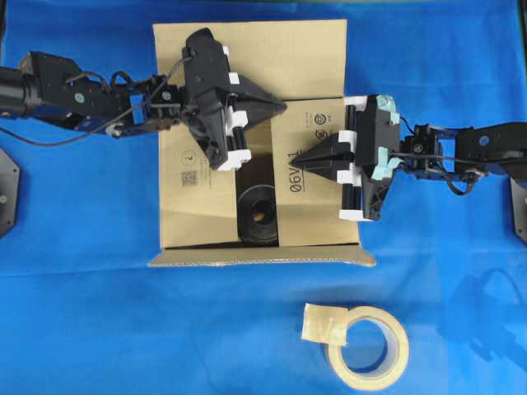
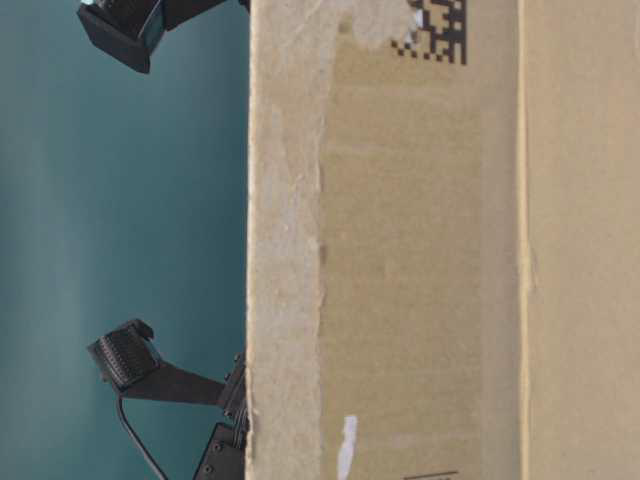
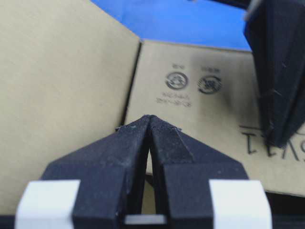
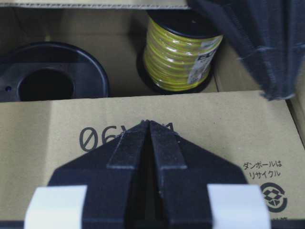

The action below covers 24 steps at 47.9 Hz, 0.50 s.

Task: Close the cardboard box.
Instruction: 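Hold the left flap down with the left gripper, right flap with right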

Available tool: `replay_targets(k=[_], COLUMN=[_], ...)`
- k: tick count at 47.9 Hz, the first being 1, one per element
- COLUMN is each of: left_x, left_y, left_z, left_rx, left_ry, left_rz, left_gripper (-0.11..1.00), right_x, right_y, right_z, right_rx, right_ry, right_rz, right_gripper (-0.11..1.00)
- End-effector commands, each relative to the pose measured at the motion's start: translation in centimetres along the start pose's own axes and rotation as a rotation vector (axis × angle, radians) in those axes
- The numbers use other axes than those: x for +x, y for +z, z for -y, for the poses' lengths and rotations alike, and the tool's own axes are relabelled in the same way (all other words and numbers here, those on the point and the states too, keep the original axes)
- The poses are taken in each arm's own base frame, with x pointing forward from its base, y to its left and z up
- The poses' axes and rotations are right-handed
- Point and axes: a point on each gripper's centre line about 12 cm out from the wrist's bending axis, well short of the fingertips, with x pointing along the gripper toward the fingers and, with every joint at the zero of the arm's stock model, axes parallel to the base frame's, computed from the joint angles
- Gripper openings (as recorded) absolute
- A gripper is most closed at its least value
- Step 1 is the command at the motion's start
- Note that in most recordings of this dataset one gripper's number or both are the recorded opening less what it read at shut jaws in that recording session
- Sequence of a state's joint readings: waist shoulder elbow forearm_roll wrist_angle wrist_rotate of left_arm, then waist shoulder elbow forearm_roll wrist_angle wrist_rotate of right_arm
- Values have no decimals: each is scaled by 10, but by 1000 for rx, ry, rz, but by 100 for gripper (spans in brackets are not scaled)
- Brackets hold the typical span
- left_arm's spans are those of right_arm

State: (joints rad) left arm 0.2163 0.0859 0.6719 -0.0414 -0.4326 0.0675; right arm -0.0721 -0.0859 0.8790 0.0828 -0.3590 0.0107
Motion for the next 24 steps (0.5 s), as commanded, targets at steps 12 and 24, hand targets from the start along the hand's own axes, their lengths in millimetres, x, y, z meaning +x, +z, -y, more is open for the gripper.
replay_targets(k=[12, 24], left_x=[3, 10], left_y=[7, -7], left_z=[-11, -13], left_rx=[58, 56], left_ry=[26, 30], left_rz=[26, -11], left_gripper=[0, 0], right_x=[0, 0], right_y=[10, 11], right_z=[-3, -3], right_rx=[1, 1], right_ry=[7, 8], right_rz=[33, 36], right_gripper=[0, 0])
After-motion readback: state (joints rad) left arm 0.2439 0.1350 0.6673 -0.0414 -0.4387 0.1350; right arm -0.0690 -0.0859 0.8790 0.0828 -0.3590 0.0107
